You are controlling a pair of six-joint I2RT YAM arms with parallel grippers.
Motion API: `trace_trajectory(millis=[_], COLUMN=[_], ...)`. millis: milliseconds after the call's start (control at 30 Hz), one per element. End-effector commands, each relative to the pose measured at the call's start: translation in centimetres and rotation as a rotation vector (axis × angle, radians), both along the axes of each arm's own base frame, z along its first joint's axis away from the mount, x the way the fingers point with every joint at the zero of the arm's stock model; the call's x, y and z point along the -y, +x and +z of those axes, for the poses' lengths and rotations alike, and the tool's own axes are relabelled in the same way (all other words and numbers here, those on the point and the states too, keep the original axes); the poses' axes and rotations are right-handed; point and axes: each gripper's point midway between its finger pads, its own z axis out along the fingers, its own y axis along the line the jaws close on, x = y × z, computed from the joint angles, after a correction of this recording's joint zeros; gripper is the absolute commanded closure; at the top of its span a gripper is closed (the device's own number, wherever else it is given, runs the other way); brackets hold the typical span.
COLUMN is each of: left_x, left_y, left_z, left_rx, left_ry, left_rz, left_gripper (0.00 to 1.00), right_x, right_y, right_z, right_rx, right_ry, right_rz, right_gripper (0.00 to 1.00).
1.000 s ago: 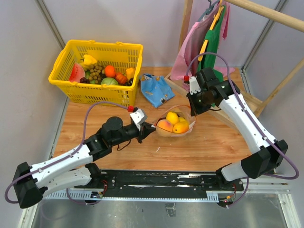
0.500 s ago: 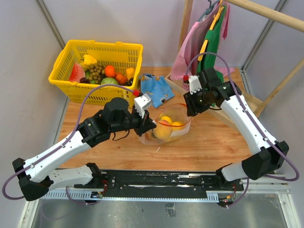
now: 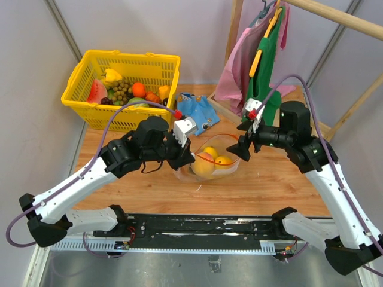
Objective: Place the food in the zip-top bag and seal the zipper
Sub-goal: Zip the zipper food storage bag at the center of the board.
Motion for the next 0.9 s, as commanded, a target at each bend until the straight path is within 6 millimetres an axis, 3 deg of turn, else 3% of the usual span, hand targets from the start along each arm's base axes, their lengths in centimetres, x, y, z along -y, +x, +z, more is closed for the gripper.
trace_trajectory(millis=[0,200,333,867], left_x=[0.3,0.6,0.6,0.7], left_y=[0.0,0.2,0.2,0.0], left_z=[1.3,1.8,2.1,3.2], left_rx=[0.016,0.007,0.014,0.041], left_ry=[-0.016,-0.017,-0.016,-0.026], left_rz=[-0.021,-0.021,-0.024,-0.057], left_gripper=[1.0,1.0,1.0,1.0], right_x=[-3.5,-6.9,-8.8,-11.1], right_y=[-1.8,-4.4,-5.5,-4.8], right_z=[3.8,4.4,3.7,-1.4], right_rx=[0.227,0.283,0.318,0.299], right_ry=[0.138,0.177,0.161,0.087], right_rz=[0.285,0.491,0.593,0.73], right_gripper=[0.11,0.09,0.07,0.08])
